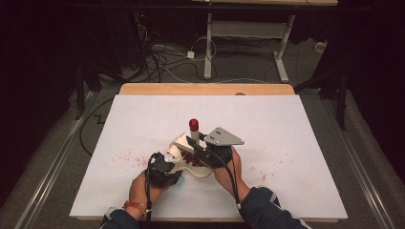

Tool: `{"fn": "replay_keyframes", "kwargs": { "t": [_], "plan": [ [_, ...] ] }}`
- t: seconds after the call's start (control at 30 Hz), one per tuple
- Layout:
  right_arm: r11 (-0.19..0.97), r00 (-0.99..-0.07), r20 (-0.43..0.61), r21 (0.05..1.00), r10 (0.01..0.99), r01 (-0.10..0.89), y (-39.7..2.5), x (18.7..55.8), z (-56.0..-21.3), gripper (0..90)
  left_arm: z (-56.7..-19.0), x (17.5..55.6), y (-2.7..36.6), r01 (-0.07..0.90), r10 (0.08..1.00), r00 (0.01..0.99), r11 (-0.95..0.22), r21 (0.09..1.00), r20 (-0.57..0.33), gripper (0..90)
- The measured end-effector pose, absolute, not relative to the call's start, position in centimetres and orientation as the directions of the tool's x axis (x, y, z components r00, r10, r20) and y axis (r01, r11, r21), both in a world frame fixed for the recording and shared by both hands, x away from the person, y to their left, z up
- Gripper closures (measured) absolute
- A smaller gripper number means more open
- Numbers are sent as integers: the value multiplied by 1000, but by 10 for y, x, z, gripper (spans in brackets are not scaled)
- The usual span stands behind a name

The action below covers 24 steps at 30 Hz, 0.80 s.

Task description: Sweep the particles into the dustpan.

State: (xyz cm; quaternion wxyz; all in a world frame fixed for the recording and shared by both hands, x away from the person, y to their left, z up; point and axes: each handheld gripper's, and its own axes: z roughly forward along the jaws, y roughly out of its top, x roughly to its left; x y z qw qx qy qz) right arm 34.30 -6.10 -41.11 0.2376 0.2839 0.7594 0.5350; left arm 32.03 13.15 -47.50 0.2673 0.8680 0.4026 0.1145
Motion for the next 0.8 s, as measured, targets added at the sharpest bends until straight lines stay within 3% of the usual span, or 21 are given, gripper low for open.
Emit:
{"fn": "replay_keyframes", "kwargs": {
  "t": [0.37,0.67,0.8],
  "plan": [
    [218,-709,-47,964,704,153,-74,343,-404,700,-477,323,135,628,741,672,-558,543,-16,636],
    [125,-705,-2,985,709,123,-109,349,-381,700,-477,316,146,604,716,698,-589,537,0,635],
    [126,-678,-31,988,734,91,-130,350,-372,700,-478,310,155,609,714,700,-590,530,-10,635]
  ]
}}
